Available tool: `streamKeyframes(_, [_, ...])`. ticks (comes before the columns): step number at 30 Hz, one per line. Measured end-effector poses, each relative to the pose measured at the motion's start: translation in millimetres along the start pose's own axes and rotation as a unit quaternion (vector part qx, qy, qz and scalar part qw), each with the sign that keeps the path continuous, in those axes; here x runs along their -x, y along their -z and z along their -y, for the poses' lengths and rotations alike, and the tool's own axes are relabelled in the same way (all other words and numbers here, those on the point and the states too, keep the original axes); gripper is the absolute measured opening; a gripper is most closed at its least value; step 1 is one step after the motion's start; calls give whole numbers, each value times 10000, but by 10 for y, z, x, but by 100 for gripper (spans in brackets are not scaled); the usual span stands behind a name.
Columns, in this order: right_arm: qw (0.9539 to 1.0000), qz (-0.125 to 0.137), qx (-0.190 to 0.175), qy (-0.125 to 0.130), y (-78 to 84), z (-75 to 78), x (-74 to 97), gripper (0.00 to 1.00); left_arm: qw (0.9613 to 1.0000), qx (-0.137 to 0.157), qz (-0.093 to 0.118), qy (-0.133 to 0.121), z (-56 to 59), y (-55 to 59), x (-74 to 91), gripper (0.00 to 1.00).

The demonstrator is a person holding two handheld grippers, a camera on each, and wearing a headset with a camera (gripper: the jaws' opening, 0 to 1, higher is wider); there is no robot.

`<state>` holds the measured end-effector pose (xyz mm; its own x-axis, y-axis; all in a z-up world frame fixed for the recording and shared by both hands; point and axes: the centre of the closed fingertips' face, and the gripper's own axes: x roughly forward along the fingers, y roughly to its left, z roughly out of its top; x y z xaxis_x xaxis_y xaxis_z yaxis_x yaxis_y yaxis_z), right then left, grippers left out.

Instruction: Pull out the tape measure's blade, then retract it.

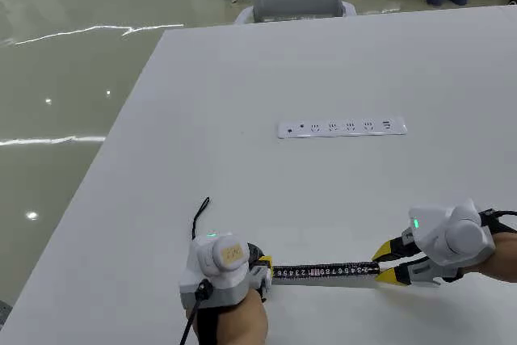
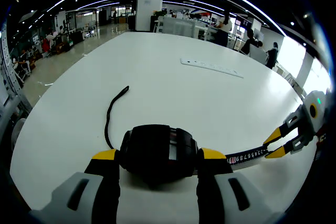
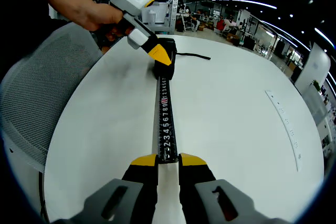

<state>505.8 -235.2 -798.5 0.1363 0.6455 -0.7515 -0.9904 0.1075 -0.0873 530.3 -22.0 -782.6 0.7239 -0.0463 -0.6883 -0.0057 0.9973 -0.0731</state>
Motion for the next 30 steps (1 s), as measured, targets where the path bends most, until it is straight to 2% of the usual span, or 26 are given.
streamKeyframes(22, [10000, 9, 1, -14, -15, 1, -29, 14, 10000, -4, -4, 2, -4, 1, 1, 55])
streamKeyframes(30, [10000, 21, -8, -17, -17, 2, -29, 14, 10000, -27, -70, -37, -2, 3, -7, 55])
